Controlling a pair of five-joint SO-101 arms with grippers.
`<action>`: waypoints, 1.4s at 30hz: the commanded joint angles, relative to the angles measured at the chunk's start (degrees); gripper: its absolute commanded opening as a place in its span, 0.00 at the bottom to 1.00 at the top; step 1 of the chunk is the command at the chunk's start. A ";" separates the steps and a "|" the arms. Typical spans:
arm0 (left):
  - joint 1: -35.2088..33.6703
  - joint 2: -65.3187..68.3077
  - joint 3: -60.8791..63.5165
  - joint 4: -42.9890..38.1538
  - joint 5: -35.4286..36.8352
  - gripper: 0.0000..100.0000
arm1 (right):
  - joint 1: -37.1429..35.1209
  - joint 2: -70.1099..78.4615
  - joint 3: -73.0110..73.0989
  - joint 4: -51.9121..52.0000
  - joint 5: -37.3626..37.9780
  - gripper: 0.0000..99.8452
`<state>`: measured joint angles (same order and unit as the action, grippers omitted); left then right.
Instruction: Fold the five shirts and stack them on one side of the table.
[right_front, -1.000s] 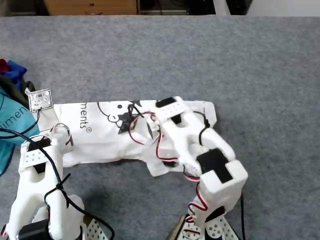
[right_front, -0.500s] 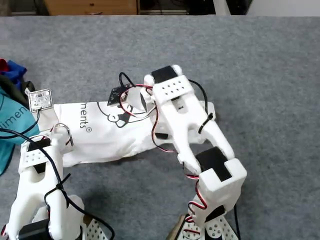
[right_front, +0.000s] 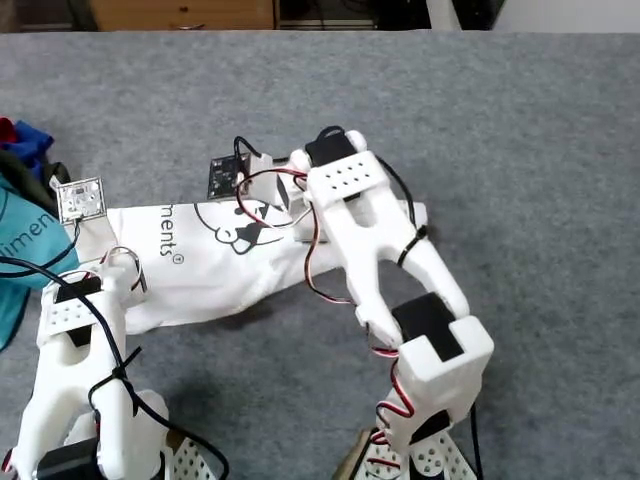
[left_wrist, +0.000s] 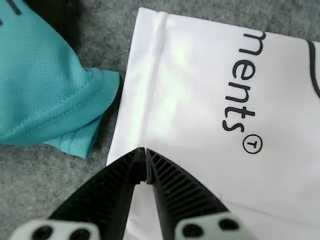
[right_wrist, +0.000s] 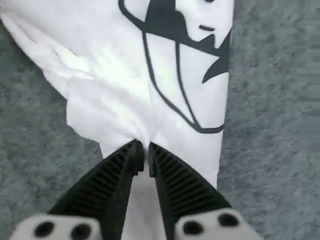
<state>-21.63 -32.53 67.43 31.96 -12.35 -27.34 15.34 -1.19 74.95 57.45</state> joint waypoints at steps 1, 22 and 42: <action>0.53 -1.10 -0.44 -0.79 -0.35 0.02 | 1.01 -0.22 -0.31 -2.11 -0.44 0.17; 0.53 -1.45 -0.26 -0.79 -0.26 0.02 | 2.95 -18.07 12.53 23.91 -2.73 0.03; 0.62 -1.54 -0.26 -0.79 -0.09 0.02 | -0.84 3.47 14.37 -14.77 -6.95 0.01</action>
<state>-21.63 -32.53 67.43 31.96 -12.35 -27.87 15.96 18.24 61.23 51.21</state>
